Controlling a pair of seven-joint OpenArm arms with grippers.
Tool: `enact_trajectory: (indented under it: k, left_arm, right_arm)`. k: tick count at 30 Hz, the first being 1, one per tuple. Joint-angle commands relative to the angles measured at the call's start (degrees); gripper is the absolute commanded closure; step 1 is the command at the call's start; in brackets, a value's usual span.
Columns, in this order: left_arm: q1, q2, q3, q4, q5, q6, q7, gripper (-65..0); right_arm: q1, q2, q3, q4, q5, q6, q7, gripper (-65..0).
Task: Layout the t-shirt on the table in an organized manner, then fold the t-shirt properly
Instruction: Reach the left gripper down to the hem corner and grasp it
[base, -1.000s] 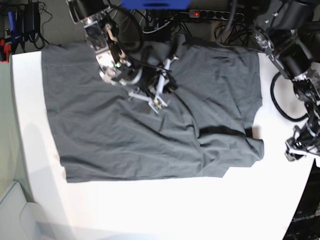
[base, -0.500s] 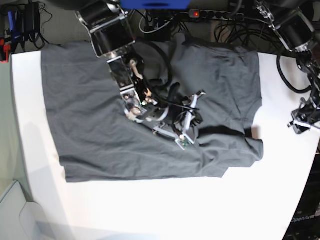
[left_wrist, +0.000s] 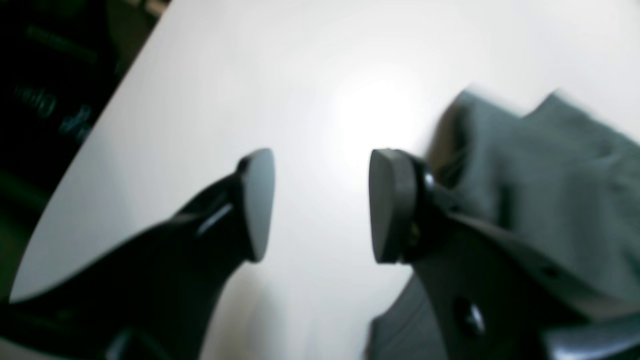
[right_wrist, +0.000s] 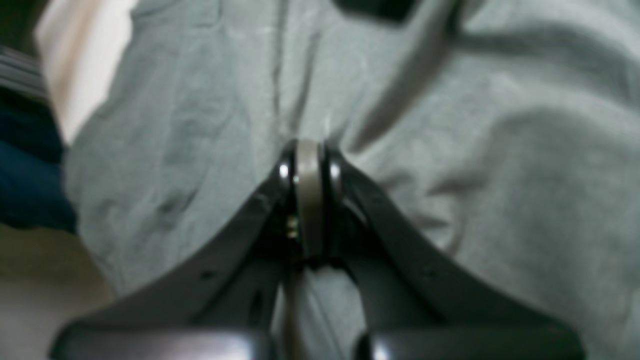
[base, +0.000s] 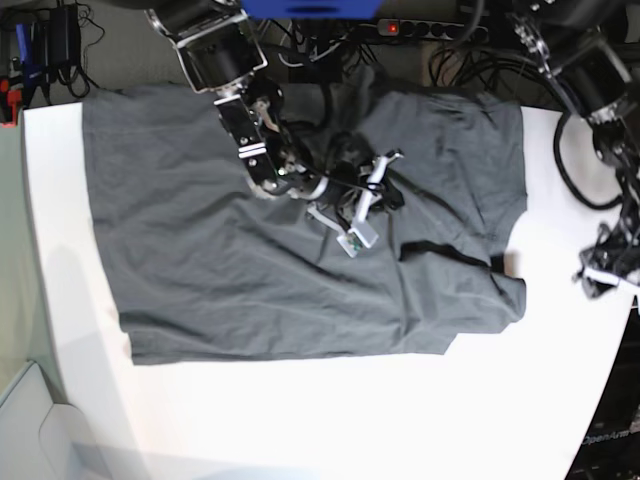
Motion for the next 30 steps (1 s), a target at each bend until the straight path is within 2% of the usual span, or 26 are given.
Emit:
enact_trajectory:
  k: [1,6,9,11,14,17,24,30]
  left_arm:
    - [-1.68,-0.96,0.72,1.21,-0.80,-0.08,-1.09,-29.9]
    - [-6.07,-0.88,4.68,-0.46,-0.53,0.01,-1.79,-29.9]
    - [-11.09,-0.09,7.14,-7.31,-0.36,0.01,-1.79,-29.9]
    - [-13.63,0.62,8.11,-10.66,-0.36,0.10,-1.79,-29.9]
    - [-16.54,1.85,9.86,-15.49,-0.27,0.10,-3.20,-29.9]
    - [-19.09,2.99,13.03,-21.03,-0.27,0.10,-7.42,-29.9]
    - [-19.26,4.31,19.27,-30.26,-0.27,0.18,-14.63,-29.9]
    - [-18.38,3.96,19.36,-31.84,-0.27,0.18,-15.59,-29.9]
  right_arm:
    - [-1.00,1.29,-0.09,-0.12,-3.93,-1.42,-5.82,0.0]
    - [-6.19,5.07,0.00,7.53,-3.93,-1.42,-6.26,0.0]
    - [-7.33,5.95,-0.09,10.34,-3.93,-1.42,-6.53,0.0]
    - [-8.21,7.62,-0.09,10.61,-3.93,-1.42,-6.53,0.0]
    - [-8.39,7.97,-0.09,9.99,-3.93,-1.42,-6.53,0.0]
    - [-8.30,8.24,-0.09,10.52,-3.93,-1.42,-6.53,0.0]
    - [-7.86,8.67,-0.09,10.61,-3.93,-1.42,-7.67,0.0]
    - [-7.68,8.59,-0.09,10.61,-3.93,-1.42,-7.67,0.0]
